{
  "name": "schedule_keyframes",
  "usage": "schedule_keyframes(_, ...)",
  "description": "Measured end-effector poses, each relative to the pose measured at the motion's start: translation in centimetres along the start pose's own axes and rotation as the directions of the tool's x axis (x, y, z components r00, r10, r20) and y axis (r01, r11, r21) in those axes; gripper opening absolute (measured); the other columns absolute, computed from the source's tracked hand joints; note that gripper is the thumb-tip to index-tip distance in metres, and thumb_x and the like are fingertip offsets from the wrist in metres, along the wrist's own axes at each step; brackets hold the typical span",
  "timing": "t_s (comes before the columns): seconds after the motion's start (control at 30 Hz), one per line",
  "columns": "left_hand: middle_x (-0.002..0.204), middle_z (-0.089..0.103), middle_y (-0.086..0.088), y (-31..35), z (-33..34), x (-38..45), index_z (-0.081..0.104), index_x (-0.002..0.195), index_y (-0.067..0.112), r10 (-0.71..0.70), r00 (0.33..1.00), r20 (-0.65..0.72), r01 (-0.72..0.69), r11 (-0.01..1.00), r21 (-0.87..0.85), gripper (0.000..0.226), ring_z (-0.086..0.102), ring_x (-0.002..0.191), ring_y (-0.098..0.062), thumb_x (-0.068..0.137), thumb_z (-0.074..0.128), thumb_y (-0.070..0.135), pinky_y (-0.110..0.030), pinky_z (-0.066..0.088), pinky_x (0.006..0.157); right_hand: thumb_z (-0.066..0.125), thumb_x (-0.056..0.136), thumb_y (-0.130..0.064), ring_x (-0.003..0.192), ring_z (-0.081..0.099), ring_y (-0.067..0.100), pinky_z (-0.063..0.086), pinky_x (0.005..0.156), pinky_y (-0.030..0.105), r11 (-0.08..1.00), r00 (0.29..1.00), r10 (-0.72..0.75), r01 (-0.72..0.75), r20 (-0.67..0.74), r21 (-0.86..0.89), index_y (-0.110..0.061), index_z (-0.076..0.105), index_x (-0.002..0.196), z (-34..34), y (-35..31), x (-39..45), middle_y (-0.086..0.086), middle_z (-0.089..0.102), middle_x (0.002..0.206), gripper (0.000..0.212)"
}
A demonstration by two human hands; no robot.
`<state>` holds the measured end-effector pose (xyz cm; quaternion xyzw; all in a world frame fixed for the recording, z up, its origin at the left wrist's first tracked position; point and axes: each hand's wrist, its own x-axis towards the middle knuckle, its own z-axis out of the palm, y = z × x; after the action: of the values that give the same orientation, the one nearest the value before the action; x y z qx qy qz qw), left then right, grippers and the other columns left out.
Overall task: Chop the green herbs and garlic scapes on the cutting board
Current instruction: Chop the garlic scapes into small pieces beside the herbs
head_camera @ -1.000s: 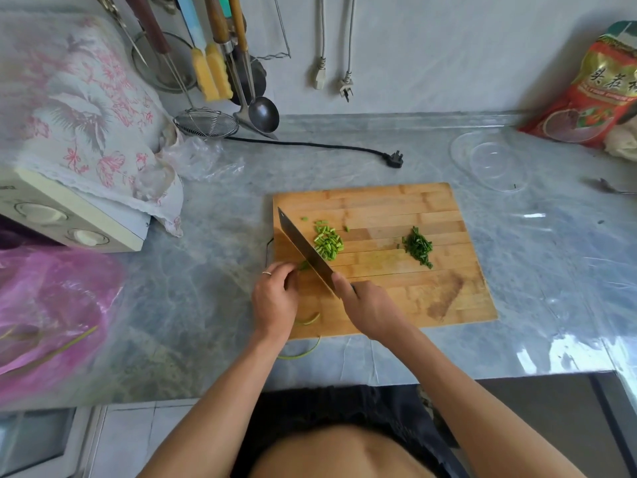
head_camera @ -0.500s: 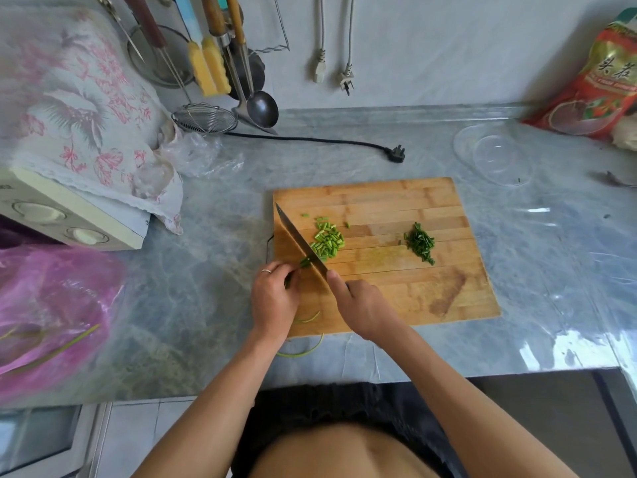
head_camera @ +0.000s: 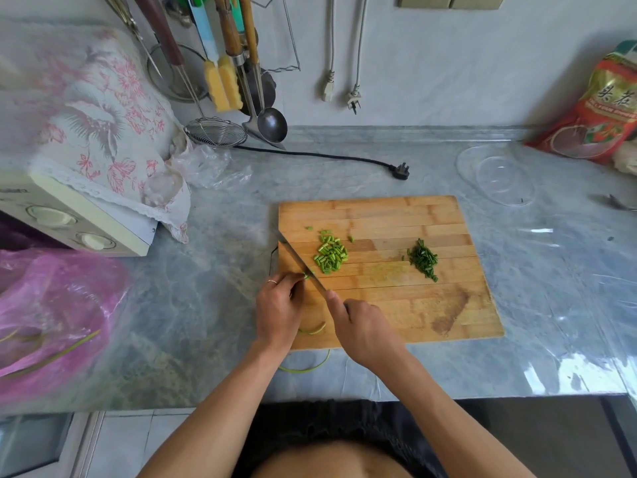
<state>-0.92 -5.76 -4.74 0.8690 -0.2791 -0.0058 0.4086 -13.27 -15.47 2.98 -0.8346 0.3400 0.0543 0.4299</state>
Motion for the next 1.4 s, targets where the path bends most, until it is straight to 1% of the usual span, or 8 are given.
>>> schedule_keyframes(0.1, 0.092, 0.071, -0.005, -0.1, 0.1, 0.0, 0.076, 0.098, 0.012, 0.006, 1.0, 0.005, -0.007, 1.0, 0.0, 0.015, 0.067, 0.081, -0.024, 0.086, 0.069, 0.005, -0.036, 0.053, 0.069, 0.03, 0.099, -0.058, 0.05, 0.038, 0.022, 0.03, 0.05, 0.033, 1.0, 1.0, 0.009, -0.009, -0.002, 0.0, -0.01, 0.036, 0.059, 0.0, 0.2, -0.1, 0.007, 0.042, 0.054, 0.063)
schedule_keyframes(0.43, 0.089, 0.068, -0.008, 0.1, 0.3, -0.1, 0.076, 0.097, 0.013, 0.004, 0.999, 0.032, -0.005, 0.999, 0.045, 0.017, 0.063, 0.078, -0.027, 0.088, 0.062, 0.011, -0.027, 0.043, 0.063, 0.023, 0.098, -0.061, 0.057, 0.044, 0.024, 0.035, 0.054, 0.035, 0.991, 1.0, -0.001, 0.001, -0.001, -0.135, -0.016, 0.037, 0.065, 0.2, -0.7, -0.5, 0.005, 0.045, 0.062, 0.058)
schedule_keyframes(0.77, 0.096, 0.069, -0.003, -0.2, 0.4, 0.1, 0.076, 0.102, 0.016, -0.019, 0.998, 0.053, 0.018, 1.0, 0.024, 0.023, 0.064, 0.084, -0.024, 0.08, 0.074, 0.008, -0.027, 0.045, 0.07, 0.023, 0.096, -0.064, 0.054, 0.043, 0.026, 0.037, 0.054, 0.037, 0.99, 0.998, 0.037, -0.029, 0.051, -0.139, -0.011, 0.041, 0.066, 0.6, -0.3, 0.8, 0.007, 0.045, 0.059, 0.064)
schedule_keyframes(0.9, 0.097, 0.069, -0.004, -0.1, 0.5, -0.1, 0.076, 0.102, 0.014, -0.032, 0.999, 0.042, 0.032, 0.999, 0.017, 0.022, 0.064, 0.087, -0.024, 0.081, 0.074, 0.008, -0.029, 0.047, 0.072, 0.02, 0.094, -0.066, 0.058, 0.046, 0.03, 0.031, 0.055, 0.034, 0.988, 0.998, 0.026, -0.017, 0.053, -0.156, -0.011, 0.042, 0.067, 0.8, -0.8, 1.9, 0.006, 0.045, 0.06, 0.065)
schedule_keyframes(1.0, 0.097, 0.069, -0.005, -0.3, 0.6, -0.1, 0.077, 0.101, 0.013, -0.025, 0.999, 0.031, 0.025, 1.0, 0.017, 0.022, 0.065, 0.087, -0.024, 0.081, 0.072, 0.005, -0.027, 0.046, 0.073, 0.018, 0.098, -0.062, 0.069, 0.054, 0.033, 0.038, 0.063, 0.034, 0.984, 0.995, -0.002, 0.02, 0.101, -0.176, -0.008, 0.055, 0.083, 0.6, -1.6, 2.6, 0.005, 0.049, 0.067, 0.068)
schedule_keyframes(1.07, 0.097, 0.069, -0.005, -0.2, 0.6, -0.2, 0.077, 0.101, 0.013, -0.03, 0.999, 0.028, 0.03, 0.999, 0.015, 0.023, 0.065, 0.087, -0.025, 0.081, 0.072, 0.004, -0.028, 0.048, 0.073, 0.016, 0.098, -0.062, 0.066, 0.05, 0.028, 0.039, 0.063, 0.034, 0.98, 0.994, -0.002, 0.024, 0.11, -0.2, -0.008, 0.056, 0.088, 0.4, -1.4, 2.4, 0.004, 0.047, 0.067, 0.067)
schedule_keyframes(1.27, 0.1, 0.066, -0.006, -0.2, 0.4, -0.4, 0.075, 0.107, 0.01, -0.009, 0.998, 0.057, 0.007, 0.999, 0.033, 0.03, 0.064, 0.091, -0.027, 0.079, 0.074, 0.001, -0.035, 0.053, 0.074, 0.024, 0.092, -0.065, 0.049, 0.038, 0.021, 0.027, 0.046, 0.033, 0.99, 0.999, 0.032, -0.026, 0.038, -0.138, -0.014, 0.037, 0.064, 0.4, 0.9, 0.0, 0.006, 0.043, 0.058, 0.06)
schedule_keyframes(1.4, 0.099, 0.066, -0.006, -0.2, 0.5, -0.3, 0.076, 0.105, 0.012, -0.023, 0.998, 0.062, 0.022, 0.999, 0.03, 0.025, 0.063, 0.091, -0.025, 0.083, 0.071, 0.004, -0.035, 0.051, 0.074, 0.018, 0.094, -0.067, 0.059, 0.046, 0.025, 0.038, 0.059, 0.035, 0.991, 0.997, 0.014, -0.004, 0.078, -0.135, -0.008, 0.049, 0.076, 0.7, -1.0, 1.9, 0.008, 0.05, 0.067, 0.07)
